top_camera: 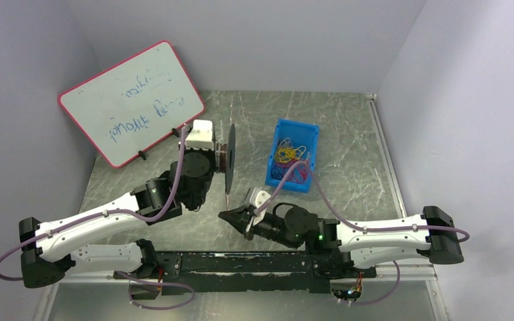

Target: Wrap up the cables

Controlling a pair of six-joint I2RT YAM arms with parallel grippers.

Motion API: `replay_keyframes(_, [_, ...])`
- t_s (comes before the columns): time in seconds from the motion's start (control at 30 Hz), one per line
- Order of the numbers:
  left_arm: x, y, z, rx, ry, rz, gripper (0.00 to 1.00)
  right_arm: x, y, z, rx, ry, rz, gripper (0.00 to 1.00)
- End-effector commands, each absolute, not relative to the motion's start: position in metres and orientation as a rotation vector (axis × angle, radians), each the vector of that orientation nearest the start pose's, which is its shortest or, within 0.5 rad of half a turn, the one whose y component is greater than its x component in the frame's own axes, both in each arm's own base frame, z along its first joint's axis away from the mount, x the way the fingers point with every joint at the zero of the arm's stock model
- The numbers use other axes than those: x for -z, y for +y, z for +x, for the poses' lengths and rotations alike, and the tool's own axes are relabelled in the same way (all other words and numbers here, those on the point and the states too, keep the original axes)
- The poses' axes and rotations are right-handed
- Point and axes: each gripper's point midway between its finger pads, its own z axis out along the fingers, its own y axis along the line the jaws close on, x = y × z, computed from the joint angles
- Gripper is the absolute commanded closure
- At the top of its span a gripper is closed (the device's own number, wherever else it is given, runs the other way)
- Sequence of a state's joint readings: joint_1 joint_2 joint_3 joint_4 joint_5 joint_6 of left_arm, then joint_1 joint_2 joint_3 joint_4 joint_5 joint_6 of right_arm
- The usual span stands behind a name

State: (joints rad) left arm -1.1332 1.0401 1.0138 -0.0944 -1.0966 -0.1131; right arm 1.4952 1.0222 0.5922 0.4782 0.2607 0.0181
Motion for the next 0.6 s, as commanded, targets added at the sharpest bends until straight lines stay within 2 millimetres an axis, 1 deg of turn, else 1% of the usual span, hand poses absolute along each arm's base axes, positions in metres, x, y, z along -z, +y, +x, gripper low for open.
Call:
replay_keyframes(0.0, [-0.318, -0.185, 0.261, -0.015, 1.665, -0.015, 0.93, -0.309, 0.37, 0.065, -0.979, 1.193, -0.94, 1.0])
replay_keyframes(0.1, [-0.303, -0.188, 0.259, -0.027, 1.71, 0.03, 0.93, -0.329, 0.366, 0.075, -0.898, 1.158, -0.928, 1.0])
replay_keyframes(0.3, [-0.279, -0.197, 0.253, -0.014, 1.773, 0.148, 0.93, -0.357, 0.356, 0.099, -0.699, 1.113, -0.907, 1.0])
replay_keyframes(0.4, [-0.271, -0.2, 0.25, -0.003, 1.793, 0.204, 0.93, -0.366, 0.349, 0.113, -0.584, 1.1, -0.895, 1.0])
replay_keyframes(0.5, [-0.264, -0.205, 0.247, 0.011, 1.813, 0.269, 0.93, -0.369, 0.341, 0.128, -0.461, 1.091, -0.89, 1.0])
replay_keyframes(0.57, [-0.261, -0.21, 0.244, 0.028, 1.826, 0.32, 0.93, -0.369, 0.336, 0.14, -0.409, 1.094, -0.898, 1.0])
